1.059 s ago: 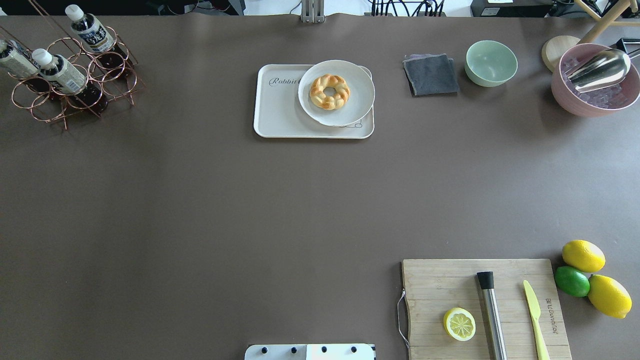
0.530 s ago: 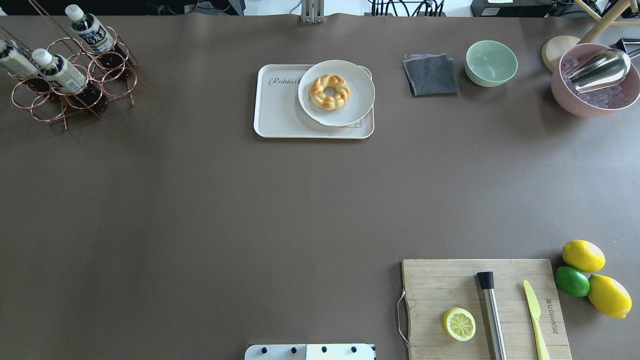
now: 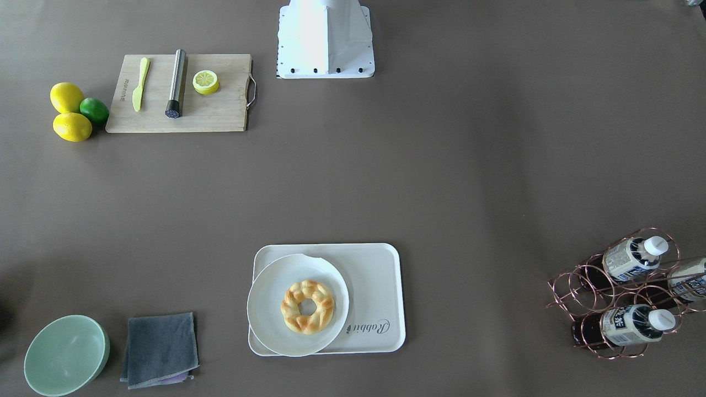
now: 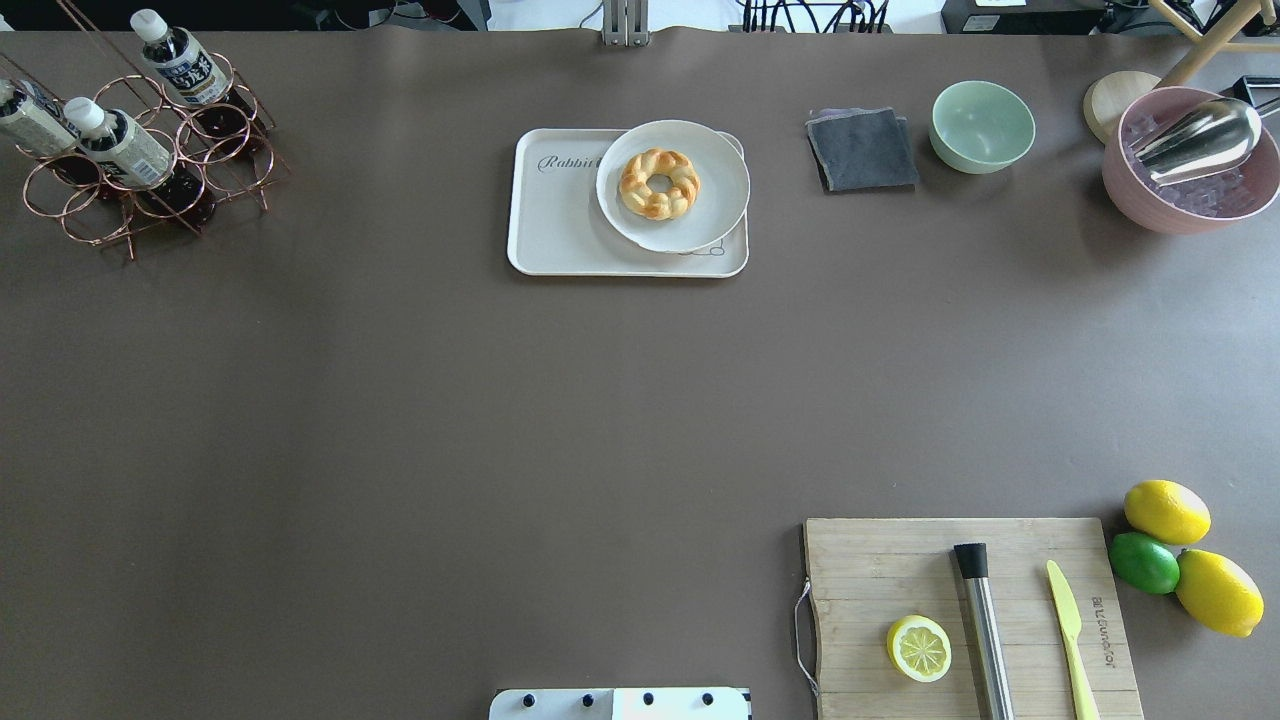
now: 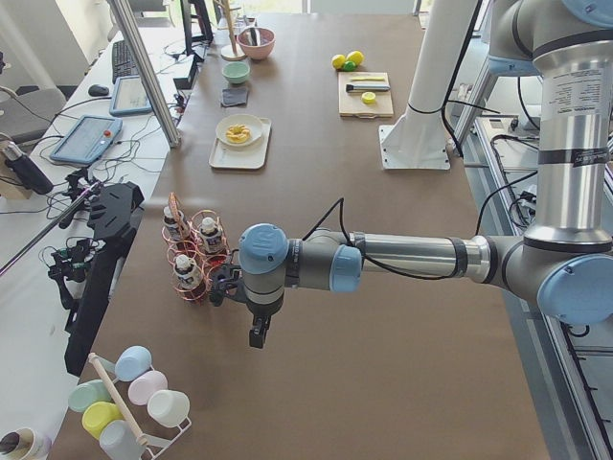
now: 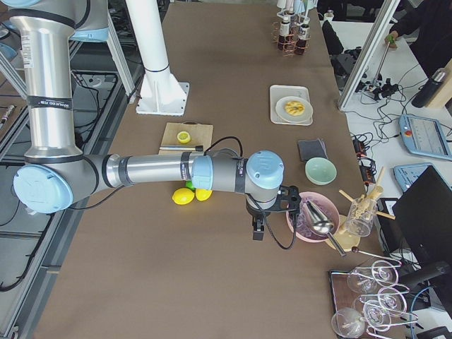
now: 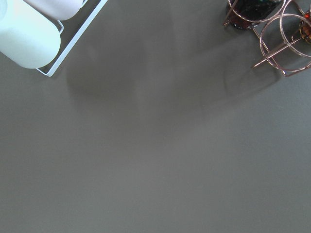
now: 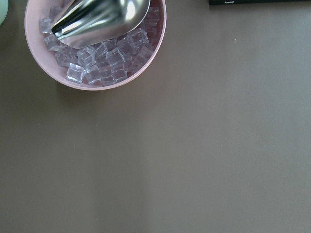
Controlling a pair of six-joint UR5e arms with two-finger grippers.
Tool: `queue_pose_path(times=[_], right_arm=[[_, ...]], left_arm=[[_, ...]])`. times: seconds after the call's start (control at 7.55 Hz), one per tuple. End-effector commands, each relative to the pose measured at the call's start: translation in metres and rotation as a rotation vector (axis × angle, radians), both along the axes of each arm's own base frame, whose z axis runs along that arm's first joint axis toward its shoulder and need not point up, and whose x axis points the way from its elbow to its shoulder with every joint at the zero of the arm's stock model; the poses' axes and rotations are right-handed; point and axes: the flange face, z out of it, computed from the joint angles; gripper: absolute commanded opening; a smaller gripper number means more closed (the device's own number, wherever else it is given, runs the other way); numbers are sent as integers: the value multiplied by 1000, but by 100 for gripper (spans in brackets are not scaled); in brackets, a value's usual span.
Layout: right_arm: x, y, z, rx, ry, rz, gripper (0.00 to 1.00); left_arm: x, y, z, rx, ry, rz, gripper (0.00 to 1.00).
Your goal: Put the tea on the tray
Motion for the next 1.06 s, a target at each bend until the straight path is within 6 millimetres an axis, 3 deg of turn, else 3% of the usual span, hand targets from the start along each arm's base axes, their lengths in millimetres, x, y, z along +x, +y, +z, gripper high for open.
queue_pose_path(times=[0.0,0.4,0.93], right_arm=[[0,-2,0,-1,2,1,100],[1,-4,-1,1,3,1,100],[1,-4,-1,1,3,1,100]], left_arm=[[0,-4,-3,55,-6,-6,97],[0,-4,1,18,5,-49,97],[2,-32,-2,-24,9,-112,97]])
